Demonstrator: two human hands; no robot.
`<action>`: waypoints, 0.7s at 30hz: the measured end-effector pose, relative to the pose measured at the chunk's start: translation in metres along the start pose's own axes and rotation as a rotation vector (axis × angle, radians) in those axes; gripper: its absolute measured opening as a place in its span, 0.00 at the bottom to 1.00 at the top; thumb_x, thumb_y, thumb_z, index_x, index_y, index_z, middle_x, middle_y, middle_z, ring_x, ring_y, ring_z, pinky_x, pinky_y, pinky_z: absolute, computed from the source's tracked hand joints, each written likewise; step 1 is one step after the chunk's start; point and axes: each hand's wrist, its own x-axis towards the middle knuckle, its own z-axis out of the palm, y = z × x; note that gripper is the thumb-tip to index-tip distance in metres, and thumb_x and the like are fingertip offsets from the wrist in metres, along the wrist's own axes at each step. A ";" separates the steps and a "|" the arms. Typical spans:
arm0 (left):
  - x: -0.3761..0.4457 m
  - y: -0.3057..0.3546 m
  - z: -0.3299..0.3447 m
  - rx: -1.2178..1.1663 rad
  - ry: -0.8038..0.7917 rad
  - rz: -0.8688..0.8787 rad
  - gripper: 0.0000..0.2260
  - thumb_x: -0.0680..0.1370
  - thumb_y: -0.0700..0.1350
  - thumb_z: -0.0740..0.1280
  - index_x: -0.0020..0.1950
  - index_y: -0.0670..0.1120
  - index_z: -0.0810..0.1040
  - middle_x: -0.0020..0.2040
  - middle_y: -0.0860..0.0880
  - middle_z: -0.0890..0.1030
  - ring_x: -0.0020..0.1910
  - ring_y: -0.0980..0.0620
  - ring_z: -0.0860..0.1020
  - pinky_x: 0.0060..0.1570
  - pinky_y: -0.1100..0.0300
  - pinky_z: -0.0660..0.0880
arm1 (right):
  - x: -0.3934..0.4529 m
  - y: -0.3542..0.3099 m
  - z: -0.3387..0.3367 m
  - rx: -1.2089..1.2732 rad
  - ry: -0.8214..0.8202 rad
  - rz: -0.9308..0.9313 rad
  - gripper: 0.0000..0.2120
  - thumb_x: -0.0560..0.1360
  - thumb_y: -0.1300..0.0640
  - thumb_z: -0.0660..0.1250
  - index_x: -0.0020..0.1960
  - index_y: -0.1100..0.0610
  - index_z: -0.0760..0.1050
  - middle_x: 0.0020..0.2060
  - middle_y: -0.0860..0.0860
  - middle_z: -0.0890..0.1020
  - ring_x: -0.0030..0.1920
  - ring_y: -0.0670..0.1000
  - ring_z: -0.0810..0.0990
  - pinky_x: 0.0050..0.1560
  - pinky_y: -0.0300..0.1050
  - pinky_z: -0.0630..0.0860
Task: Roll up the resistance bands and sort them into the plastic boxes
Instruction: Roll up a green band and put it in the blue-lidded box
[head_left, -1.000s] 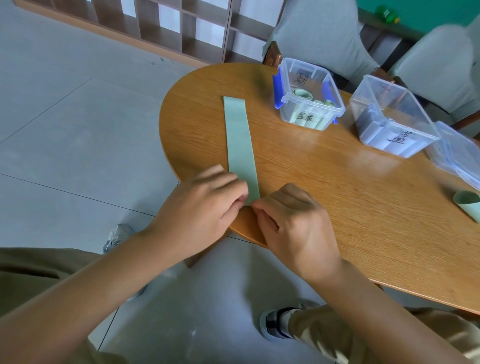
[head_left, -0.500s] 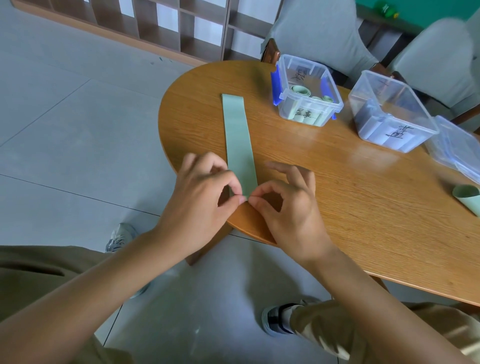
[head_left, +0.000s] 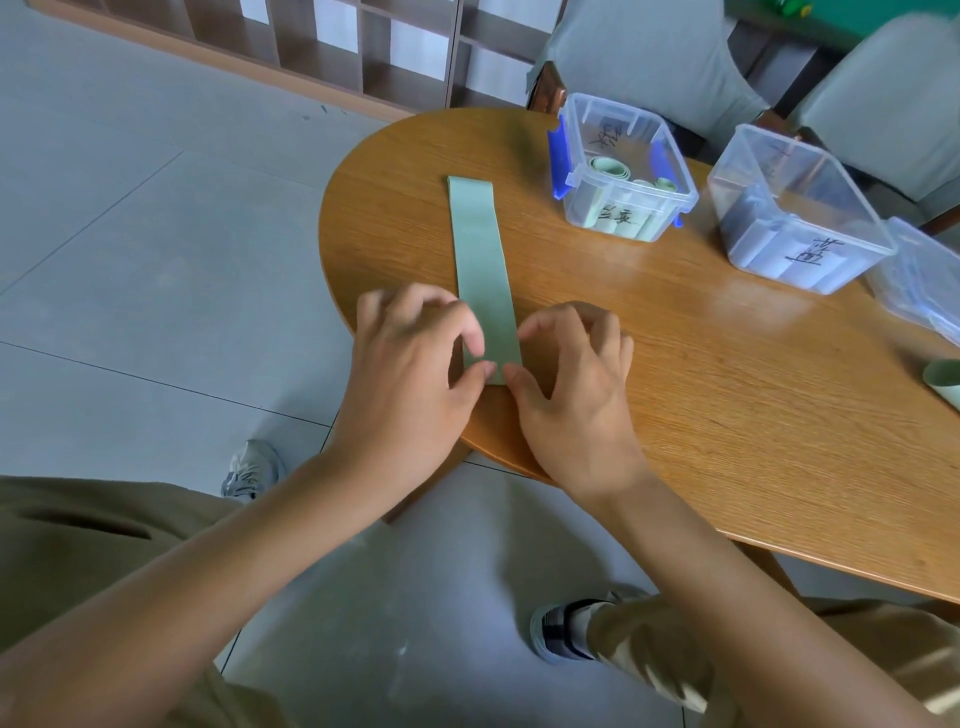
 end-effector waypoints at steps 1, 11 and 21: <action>0.001 0.000 0.000 0.010 -0.001 0.000 0.07 0.72 0.48 0.75 0.46 0.51 0.78 0.56 0.52 0.76 0.58 0.47 0.69 0.58 0.55 0.67 | 0.001 -0.001 0.001 0.001 0.004 0.003 0.14 0.74 0.58 0.69 0.58 0.48 0.73 0.60 0.48 0.68 0.57 0.50 0.62 0.65 0.48 0.64; 0.016 0.002 0.013 0.148 0.061 0.033 0.08 0.74 0.42 0.72 0.50 0.48 0.77 0.57 0.48 0.77 0.59 0.41 0.71 0.56 0.50 0.72 | 0.021 -0.010 0.013 -0.068 -0.008 0.031 0.19 0.76 0.60 0.64 0.65 0.49 0.70 0.64 0.51 0.68 0.61 0.56 0.65 0.63 0.48 0.63; 0.050 -0.003 0.025 0.311 0.028 -0.068 0.10 0.76 0.42 0.68 0.57 0.46 0.77 0.61 0.44 0.78 0.64 0.38 0.70 0.55 0.48 0.72 | 0.059 -0.018 0.029 -0.116 -0.016 0.005 0.22 0.74 0.61 0.62 0.68 0.53 0.69 0.65 0.53 0.68 0.62 0.57 0.66 0.64 0.52 0.66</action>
